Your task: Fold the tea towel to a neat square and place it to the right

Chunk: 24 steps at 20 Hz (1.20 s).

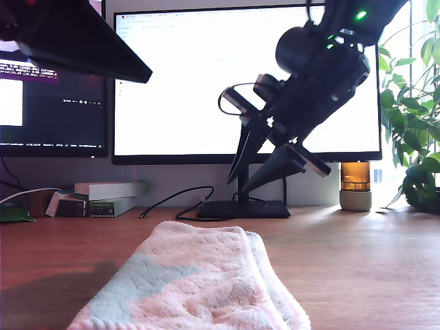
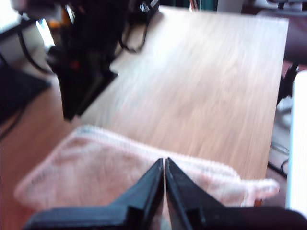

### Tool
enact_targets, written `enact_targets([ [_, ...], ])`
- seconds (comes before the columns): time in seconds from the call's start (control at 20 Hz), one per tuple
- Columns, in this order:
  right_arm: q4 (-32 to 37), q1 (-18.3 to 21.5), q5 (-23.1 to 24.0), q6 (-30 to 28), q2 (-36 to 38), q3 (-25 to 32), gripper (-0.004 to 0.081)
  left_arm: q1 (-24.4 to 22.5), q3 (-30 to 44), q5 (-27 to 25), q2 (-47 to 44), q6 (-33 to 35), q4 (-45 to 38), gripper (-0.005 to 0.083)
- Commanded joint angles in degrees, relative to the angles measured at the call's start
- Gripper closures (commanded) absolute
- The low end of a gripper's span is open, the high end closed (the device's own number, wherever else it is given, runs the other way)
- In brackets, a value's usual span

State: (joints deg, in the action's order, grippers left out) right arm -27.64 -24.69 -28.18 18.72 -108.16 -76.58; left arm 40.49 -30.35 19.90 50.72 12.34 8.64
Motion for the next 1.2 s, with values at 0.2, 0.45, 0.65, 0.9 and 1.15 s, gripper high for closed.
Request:
enact_targets([
  [0.2, -1.09, 0.87, -0.44, -0.74, -3.04, -0.94, 0.0542, 0.02, 1.38, -0.96, -0.11, 0.04, 0.37, 0.0795],
  [0.45, -0.74, 0.79, -0.35, -0.63, -4.59, -0.98, 0.0543, 0.02, 1.38, -1.60, -0.09, 0.04, 0.46, 0.0795],
  [0.65, 0.66, 0.70, -0.24, -0.35, -5.70, -1.01, 0.0543, 0.02, 1.38, -1.81, -0.09, 0.02, 1.03, 0.0795],
  [0.9, 1.73, 0.33, 0.44, 0.81, -5.70, -1.01, 0.0543, 0.02, 1.38, -1.99, -0.09, 0.02, 1.66, 0.0795],
  [1.15, 3.32, -0.11, 0.68, 1.42, -6.40, -1.01, 0.0543, 0.02, 1.38, -1.97, -0.09, -0.11, 1.66, 0.0795],
])
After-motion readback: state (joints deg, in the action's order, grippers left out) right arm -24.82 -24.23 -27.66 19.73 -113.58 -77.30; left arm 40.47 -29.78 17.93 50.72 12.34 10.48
